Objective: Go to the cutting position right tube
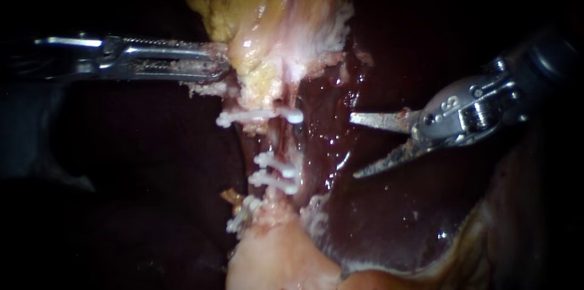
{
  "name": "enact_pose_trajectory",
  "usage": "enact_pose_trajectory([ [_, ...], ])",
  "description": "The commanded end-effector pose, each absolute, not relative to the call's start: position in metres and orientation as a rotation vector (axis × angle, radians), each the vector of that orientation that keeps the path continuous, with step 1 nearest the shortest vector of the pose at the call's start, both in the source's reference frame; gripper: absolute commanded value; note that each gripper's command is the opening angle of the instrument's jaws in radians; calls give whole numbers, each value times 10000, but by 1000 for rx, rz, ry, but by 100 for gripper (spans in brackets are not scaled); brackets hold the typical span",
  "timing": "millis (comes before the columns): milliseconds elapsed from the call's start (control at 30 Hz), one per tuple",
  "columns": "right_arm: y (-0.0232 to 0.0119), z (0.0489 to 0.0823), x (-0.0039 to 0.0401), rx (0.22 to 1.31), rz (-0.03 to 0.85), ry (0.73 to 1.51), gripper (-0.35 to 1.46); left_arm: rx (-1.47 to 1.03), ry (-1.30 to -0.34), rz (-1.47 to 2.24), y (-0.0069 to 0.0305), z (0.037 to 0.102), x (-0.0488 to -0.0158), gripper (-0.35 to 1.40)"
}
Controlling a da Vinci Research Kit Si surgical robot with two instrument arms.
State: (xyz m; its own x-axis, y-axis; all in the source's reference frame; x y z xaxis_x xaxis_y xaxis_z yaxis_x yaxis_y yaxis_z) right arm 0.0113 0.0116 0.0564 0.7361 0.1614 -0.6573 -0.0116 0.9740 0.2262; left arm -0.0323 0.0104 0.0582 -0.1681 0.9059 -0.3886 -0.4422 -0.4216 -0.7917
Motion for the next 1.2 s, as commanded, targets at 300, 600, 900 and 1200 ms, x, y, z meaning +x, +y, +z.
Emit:
enact_pose_trajectory([
  [300, 116, 565, 112, 213, 96, 739, 145, -1079, -665, 1750, 107, 545, -310, -35],
  [600, 116, 565, 112, 213, 96, 739, 145, -1094, -638, 1704, 127, 497, -274, -35],
  [900, 116, 565, 112, 215, 101, 738, 145, -1096, -627, 1673, 128, 467, -259, -35],
  [1200, 116, 565, 113, 215, 101, 738, 145, -1099, -621, 1673, 125, 460, -261, -35],
])
